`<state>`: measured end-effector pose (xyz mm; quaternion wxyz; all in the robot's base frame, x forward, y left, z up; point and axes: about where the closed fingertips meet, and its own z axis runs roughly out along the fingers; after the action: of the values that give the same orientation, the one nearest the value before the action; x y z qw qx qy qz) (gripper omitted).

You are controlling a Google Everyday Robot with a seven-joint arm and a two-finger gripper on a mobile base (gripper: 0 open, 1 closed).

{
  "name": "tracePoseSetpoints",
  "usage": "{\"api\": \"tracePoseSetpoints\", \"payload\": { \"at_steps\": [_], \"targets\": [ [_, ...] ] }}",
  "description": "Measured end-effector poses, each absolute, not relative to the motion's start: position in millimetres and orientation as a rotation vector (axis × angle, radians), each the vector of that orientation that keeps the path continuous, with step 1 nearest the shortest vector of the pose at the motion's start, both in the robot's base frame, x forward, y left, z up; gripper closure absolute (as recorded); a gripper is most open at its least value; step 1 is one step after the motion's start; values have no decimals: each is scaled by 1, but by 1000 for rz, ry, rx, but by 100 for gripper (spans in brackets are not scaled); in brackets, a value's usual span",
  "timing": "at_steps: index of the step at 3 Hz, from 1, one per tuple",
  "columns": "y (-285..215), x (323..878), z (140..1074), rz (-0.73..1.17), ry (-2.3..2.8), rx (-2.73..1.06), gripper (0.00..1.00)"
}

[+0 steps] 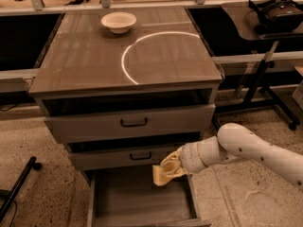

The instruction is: Pick sponge from bottom drawer and place on counter

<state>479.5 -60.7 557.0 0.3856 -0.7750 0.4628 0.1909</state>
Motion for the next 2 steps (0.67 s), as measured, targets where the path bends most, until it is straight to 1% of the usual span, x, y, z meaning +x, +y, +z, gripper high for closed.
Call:
{"api": "tracePoseSetpoints", "payload": {
  "at_steps": [1, 2],
  "targets": [
    [-34, 478, 637, 431, 1098, -2050, 100],
    [-18, 480, 691, 379, 1033, -2096, 100]
  ]
}}
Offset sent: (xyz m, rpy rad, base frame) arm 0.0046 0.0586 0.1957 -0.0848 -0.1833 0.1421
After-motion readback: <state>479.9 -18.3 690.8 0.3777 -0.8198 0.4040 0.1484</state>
